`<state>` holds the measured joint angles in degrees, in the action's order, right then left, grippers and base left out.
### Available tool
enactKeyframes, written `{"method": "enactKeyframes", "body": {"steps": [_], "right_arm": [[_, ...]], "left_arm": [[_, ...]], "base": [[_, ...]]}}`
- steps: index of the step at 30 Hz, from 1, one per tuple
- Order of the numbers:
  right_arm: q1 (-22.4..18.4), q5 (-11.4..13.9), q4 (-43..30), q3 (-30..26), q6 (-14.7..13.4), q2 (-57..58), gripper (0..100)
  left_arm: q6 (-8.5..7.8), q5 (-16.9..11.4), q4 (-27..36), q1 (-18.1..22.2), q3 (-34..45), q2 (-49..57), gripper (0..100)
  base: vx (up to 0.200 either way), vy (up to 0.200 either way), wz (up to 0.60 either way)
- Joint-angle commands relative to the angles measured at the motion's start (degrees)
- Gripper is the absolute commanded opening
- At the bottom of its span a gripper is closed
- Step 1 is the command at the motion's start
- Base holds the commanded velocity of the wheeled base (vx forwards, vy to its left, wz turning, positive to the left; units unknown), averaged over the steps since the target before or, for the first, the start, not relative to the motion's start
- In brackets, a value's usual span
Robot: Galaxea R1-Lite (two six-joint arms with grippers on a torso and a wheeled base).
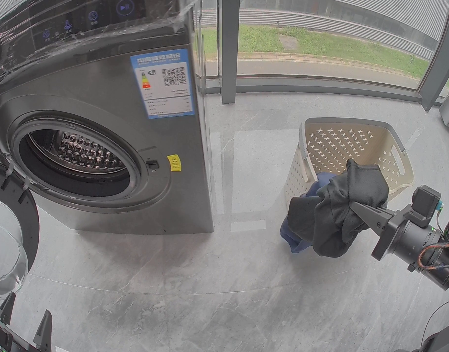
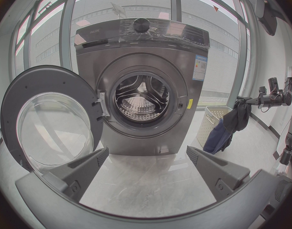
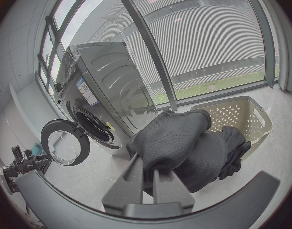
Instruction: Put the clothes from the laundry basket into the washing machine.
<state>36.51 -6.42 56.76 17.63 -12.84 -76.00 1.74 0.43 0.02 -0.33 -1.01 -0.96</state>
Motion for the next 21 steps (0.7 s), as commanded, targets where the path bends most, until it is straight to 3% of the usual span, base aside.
{"method": "enactKeyframes", "body": {"steps": [1,13,21], "right_arm": [[0.14,0.01,-0.07,-0.05,0.00,-0.12,0],[0.14,0.01,-0.07,-0.05,0.00,-0.21,0],[0.14,0.01,-0.07,-0.14,0.00,-0.21,0]], "left_arm": [[0.01,0.01,-0.02,0.07,0.92,0.70,100],[0.01,0.01,-0.02,-0.02,0.92,0.70,100],[0.01,0.01,-0.02,-0.02,0.92,0.70,100]], "base": [[0.000,0.200,0.00],[0.000,0.200,0.00],[0.000,0.000,0.00]]}}
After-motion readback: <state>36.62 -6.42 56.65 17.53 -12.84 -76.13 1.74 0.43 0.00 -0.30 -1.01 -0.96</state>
